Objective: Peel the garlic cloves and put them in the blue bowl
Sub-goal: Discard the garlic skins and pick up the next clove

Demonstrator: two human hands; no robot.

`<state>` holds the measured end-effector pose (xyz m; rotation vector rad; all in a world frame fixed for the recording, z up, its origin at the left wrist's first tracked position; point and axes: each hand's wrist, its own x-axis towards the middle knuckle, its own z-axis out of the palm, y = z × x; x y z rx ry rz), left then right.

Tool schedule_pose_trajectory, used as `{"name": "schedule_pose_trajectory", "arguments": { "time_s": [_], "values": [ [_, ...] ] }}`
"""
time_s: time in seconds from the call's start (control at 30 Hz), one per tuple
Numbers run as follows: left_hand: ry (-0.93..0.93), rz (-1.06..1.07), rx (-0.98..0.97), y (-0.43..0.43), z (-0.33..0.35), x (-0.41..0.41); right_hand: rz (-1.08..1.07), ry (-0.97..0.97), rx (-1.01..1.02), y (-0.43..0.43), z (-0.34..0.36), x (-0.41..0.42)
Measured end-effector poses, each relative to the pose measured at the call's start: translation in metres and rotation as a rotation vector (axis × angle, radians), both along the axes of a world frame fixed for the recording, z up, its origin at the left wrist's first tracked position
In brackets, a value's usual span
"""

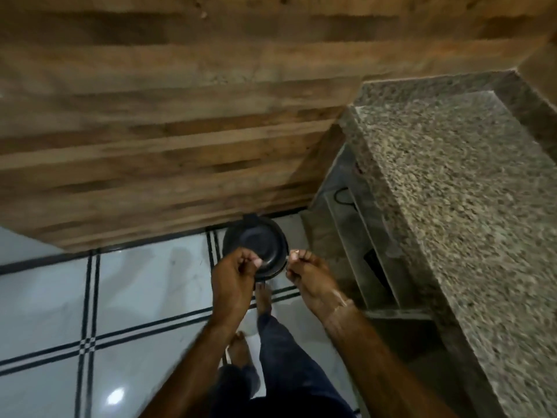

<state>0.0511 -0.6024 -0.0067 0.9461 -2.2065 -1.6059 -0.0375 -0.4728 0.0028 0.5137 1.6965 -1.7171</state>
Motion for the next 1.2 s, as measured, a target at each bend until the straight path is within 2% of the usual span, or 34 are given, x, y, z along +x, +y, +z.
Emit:
{"name": "schedule_pose_trajectory", "arguments": {
  "time_s": [0.23,0.4,0.5,0.67,0.83,0.93,1.1,1.2],
  "values": [
    [-0.108,0.114,0.060,-0.046,-0.020,-0.020,0.053,-0.093,0.056,-0.057,-0.034,-0.031],
    [-0.287,0.124,0.170,-0.058,-0.086,-0.041,0.013,-0.207,0.071,-0.068,-0.104,-0.057],
    [-0.390,0.203,0.346,-0.060,-0.157,-0.065,-0.011,-0.290,0.082,-0.073,-0.179,-0.077],
    [-0.515,0.471,0.693,-0.065,-0.290,-0.124,-0.019,-0.406,0.133,-0.088,-0.319,-0.115],
    [-0.568,0.563,0.861,-0.067,-0.401,-0.160,-0.051,-0.469,0.118,-0.099,-0.420,-0.138],
    [-0.562,0.560,0.889,-0.066,-0.441,-0.165,-0.098,-0.516,0.086,-0.101,-0.452,-0.143],
    [-0.534,0.582,0.834,-0.055,-0.457,-0.169,-0.094,-0.590,0.079,-0.102,-0.476,-0.140],
    [-0.566,0.334,0.760,-0.045,-0.456,-0.175,-0.114,-0.623,-0.018,-0.118,-0.461,-0.138]
  ]
}}
